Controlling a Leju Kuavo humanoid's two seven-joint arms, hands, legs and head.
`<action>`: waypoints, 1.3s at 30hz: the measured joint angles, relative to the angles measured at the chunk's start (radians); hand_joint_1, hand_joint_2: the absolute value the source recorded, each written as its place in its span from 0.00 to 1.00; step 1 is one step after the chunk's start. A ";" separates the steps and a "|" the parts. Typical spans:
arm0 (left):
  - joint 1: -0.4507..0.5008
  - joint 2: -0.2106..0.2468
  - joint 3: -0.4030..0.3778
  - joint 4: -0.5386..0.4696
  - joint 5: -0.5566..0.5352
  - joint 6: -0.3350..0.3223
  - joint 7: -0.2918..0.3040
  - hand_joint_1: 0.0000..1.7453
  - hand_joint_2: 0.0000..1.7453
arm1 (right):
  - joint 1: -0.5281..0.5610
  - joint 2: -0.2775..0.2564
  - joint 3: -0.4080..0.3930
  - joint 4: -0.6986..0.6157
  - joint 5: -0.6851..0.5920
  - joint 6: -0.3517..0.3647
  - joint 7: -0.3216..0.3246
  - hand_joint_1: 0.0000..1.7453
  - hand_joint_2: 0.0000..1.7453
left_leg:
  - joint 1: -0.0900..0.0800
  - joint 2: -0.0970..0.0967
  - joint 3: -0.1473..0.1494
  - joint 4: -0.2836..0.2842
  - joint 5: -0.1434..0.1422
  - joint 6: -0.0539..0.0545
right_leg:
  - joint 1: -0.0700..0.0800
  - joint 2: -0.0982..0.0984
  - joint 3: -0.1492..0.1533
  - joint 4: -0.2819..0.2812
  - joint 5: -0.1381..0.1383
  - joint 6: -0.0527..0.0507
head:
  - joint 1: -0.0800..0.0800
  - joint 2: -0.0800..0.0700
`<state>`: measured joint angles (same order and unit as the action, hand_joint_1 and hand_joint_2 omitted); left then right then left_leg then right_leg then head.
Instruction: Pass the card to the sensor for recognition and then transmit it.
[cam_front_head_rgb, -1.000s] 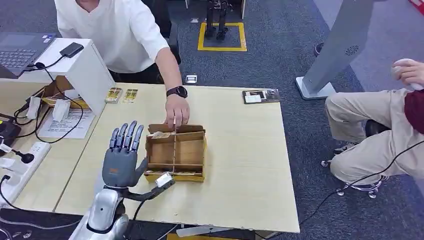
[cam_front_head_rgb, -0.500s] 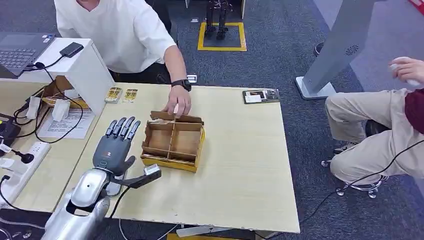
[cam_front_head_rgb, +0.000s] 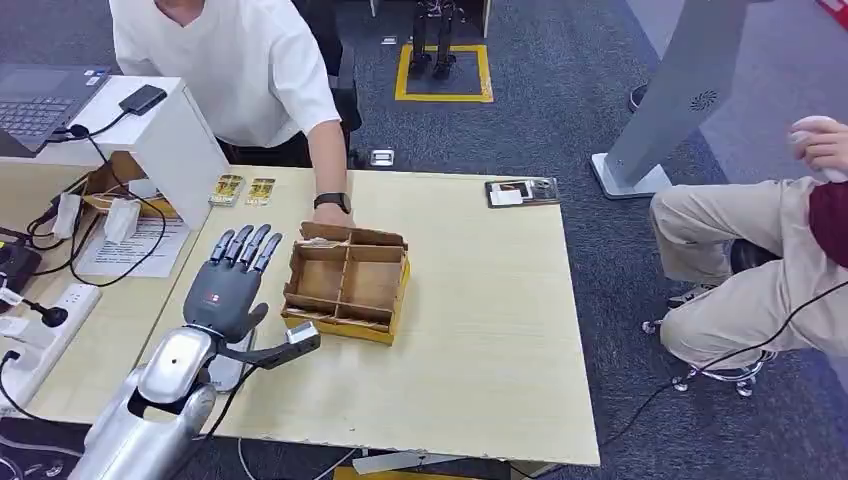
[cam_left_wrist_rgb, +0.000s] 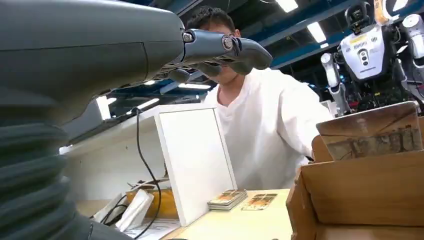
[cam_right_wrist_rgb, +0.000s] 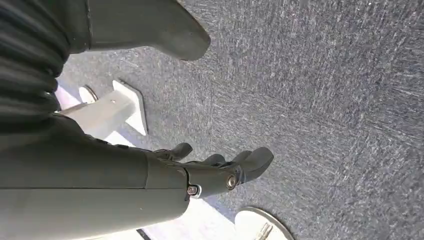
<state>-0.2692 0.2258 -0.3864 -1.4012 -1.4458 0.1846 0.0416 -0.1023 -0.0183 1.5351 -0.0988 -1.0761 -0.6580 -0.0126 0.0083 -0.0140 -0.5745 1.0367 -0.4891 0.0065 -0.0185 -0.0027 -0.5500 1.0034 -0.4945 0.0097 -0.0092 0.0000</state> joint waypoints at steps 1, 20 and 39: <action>0.000 0.000 -0.002 0.000 0.000 0.001 0.000 0.00 1.00 | 0.000 0.000 0.000 0.000 0.000 0.002 0.000 0.00 1.00 | 0.000 0.000 0.000 0.000 0.000 0.000 | 0.000 0.000 0.000 0.000 0.000 0.000 | 0.000 0.000; 0.158 0.071 -0.005 -0.115 0.102 0.085 -0.026 0.00 1.00 | 0.007 -0.003 -0.010 0.000 -0.023 -0.002 -0.005 0.00 1.00 | 0.000 -0.001 -0.001 0.000 0.000 0.000 | 0.000 -0.002 0.000 0.000 -0.001 0.000 | 0.000 0.000; 0.253 0.131 0.008 -0.177 0.078 0.011 -0.052 0.00 1.00 | 0.010 -0.011 -0.013 0.000 -0.031 -0.008 -0.005 0.00 1.00 | 0.000 -0.001 -0.001 0.000 0.000 0.000 | 0.000 -0.001 -0.001 0.000 0.000 0.000 | 0.000 0.000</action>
<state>-0.0161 0.3571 -0.3784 -1.5786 -1.3680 0.1957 -0.0103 -0.0927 -0.0294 1.5221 -0.0984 -1.1067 -0.6664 -0.0172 0.0084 -0.0146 -0.5757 1.0363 -0.4894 0.0062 -0.0184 -0.0036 -0.5505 1.0034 -0.4950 0.0093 -0.0091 0.0004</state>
